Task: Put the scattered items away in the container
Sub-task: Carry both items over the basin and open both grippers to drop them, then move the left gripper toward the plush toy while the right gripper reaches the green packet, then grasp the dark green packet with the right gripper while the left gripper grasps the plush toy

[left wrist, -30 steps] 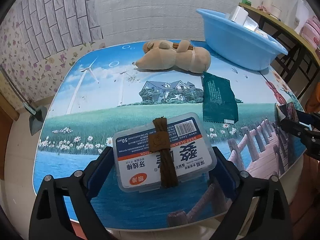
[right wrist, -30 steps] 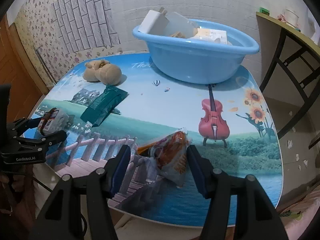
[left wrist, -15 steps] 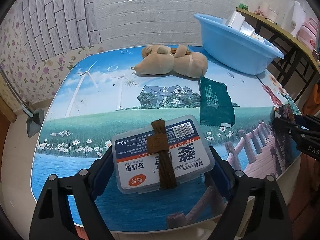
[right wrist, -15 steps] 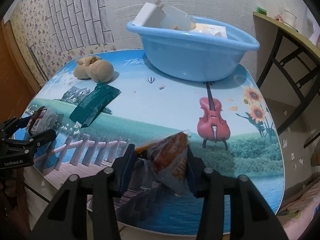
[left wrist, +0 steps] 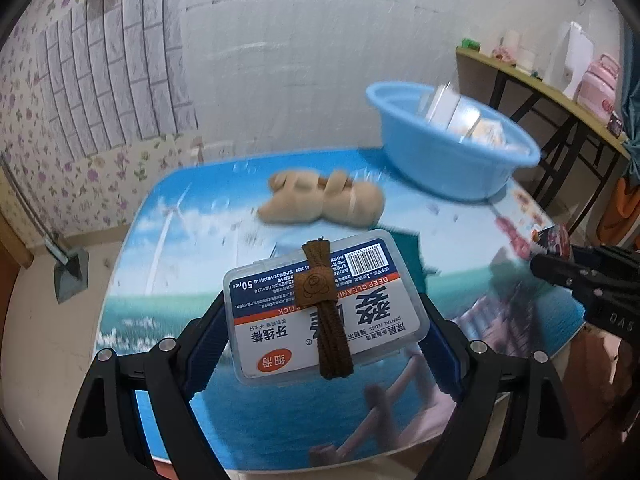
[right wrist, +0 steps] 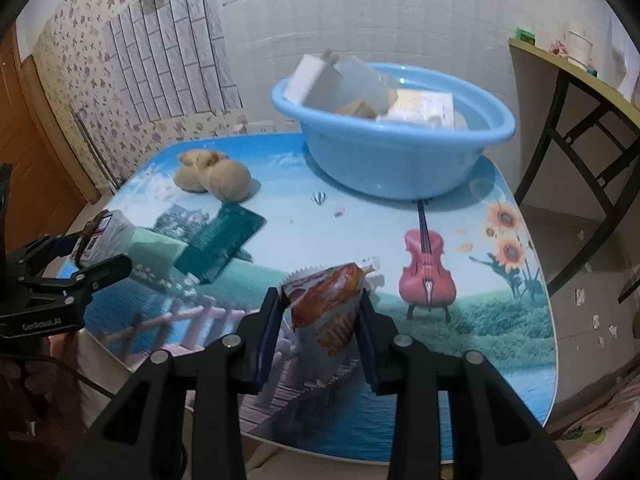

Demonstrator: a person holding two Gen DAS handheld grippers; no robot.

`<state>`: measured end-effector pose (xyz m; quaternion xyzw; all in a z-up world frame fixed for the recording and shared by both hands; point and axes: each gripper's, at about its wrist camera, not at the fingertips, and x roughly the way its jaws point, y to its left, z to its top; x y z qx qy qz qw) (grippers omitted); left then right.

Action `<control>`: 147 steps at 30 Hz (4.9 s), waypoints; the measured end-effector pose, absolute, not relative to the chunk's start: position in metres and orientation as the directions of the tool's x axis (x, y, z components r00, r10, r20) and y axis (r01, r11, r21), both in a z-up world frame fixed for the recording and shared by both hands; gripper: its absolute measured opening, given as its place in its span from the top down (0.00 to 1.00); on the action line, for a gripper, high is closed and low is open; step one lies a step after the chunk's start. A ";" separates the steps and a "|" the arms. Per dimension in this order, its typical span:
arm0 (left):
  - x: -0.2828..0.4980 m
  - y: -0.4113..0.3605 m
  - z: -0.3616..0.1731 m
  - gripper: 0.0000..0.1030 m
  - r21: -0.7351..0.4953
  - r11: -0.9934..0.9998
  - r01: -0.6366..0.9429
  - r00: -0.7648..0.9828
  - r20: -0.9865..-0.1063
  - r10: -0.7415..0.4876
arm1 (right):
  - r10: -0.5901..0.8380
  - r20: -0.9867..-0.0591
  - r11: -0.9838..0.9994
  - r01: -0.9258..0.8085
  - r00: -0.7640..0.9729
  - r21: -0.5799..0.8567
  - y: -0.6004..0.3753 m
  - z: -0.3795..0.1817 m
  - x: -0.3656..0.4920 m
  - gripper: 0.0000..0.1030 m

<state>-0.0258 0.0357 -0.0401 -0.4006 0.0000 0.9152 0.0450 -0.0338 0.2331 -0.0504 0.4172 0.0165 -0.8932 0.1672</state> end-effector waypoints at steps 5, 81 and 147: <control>-0.036 0.049 -0.014 0.16 -0.043 -0.992 -0.118 -0.710 -0.695 0.114 | -0.304 -0.711 -0.939 0.325 -0.634 0.112 0.236 -0.027 -0.037 0.67; -0.107 0.076 0.020 0.15 -0.010 -0.990 -0.144 -0.747 -0.655 0.115 | -0.264 -0.631 -0.964 0.212 -0.729 0.160 0.269 0.015 -0.118 0.61; -0.089 -0.028 -0.066 0.15 -0.042 -0.997 -0.068 -0.636 -0.768 0.076 | -0.161 -0.836 -0.969 0.243 -0.525 0.035 0.141 -0.102 -0.102 0.53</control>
